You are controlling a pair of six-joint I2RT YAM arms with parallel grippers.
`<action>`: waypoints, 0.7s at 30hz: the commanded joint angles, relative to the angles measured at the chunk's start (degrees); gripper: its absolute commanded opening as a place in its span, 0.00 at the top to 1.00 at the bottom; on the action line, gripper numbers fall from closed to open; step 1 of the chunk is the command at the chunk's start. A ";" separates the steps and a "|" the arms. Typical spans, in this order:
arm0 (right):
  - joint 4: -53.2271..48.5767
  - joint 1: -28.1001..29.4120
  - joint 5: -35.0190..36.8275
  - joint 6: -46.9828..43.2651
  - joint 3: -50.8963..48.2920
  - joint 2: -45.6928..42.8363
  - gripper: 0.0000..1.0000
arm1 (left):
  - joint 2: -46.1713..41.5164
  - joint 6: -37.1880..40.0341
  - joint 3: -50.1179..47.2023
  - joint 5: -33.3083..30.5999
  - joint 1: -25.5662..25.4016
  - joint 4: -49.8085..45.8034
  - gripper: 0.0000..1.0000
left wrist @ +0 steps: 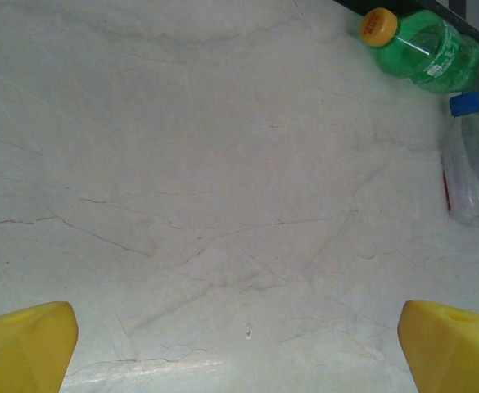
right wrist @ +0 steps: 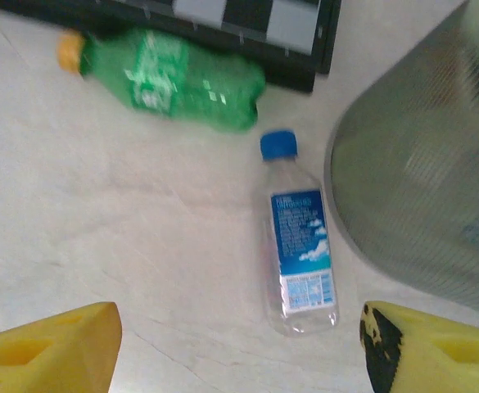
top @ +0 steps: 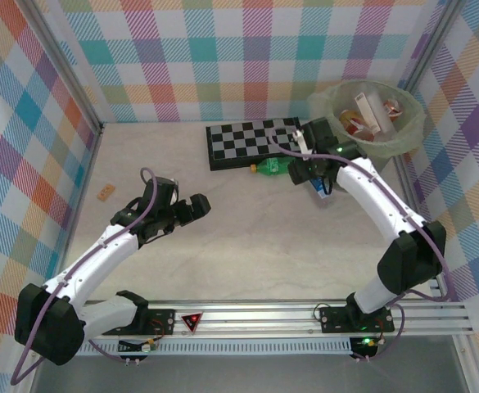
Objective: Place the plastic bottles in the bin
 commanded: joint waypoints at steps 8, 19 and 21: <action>13.00 -2.44 6.97 -7.93 -6.10 8.16 0.17 | -0.16 1.22 -1.21 0.66 0.55 0.73 0.00; 19.94 -4.14 7.37 -10.15 -9.35 16.31 0.15 | -0.88 1.75 -1.47 -0.74 0.55 -0.06 0.00; 20.65 -4.48 7.70 -10.32 -9.58 17.56 0.15 | -0.54 1.82 -1.07 -0.54 0.59 0.01 0.00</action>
